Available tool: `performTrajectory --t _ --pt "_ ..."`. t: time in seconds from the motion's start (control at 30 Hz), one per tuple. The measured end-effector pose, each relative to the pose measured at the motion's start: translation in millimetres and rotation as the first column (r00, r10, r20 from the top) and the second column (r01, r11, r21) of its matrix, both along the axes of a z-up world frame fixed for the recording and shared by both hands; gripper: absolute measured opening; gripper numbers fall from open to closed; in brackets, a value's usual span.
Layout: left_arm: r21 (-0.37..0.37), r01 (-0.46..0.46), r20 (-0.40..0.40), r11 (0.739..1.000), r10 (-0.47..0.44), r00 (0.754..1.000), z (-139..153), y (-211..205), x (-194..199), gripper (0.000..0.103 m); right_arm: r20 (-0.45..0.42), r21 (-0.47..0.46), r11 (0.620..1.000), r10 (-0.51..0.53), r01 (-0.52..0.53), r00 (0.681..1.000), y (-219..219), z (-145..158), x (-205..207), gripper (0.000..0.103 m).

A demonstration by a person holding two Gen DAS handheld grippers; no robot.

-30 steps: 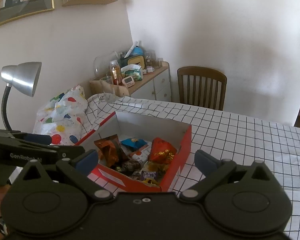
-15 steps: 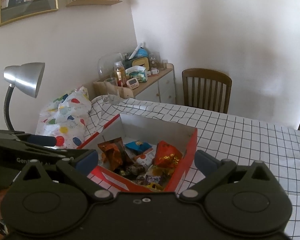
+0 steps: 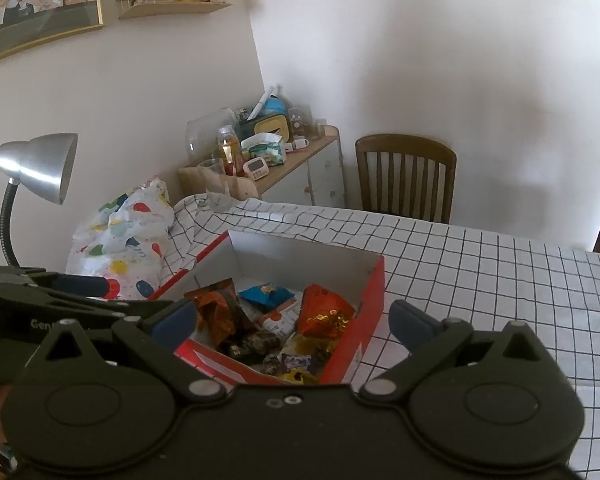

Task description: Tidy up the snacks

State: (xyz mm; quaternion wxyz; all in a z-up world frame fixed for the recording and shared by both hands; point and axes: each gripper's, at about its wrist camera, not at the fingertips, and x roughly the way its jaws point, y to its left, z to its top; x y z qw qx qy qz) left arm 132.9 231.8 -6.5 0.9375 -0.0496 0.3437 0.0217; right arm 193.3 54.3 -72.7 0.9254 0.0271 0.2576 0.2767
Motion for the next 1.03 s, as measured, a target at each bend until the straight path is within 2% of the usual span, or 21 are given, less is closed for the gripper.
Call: performTrajectory --t 1.03 --pt "-0.002 -0.009 0.025 1.000 0.009 1.000 1.3 -3.7 -5.4 0.103 -0.029 0.003 1.000 -0.010 0.010 1.000 -5.0 -8.9 -6.9 0.103"
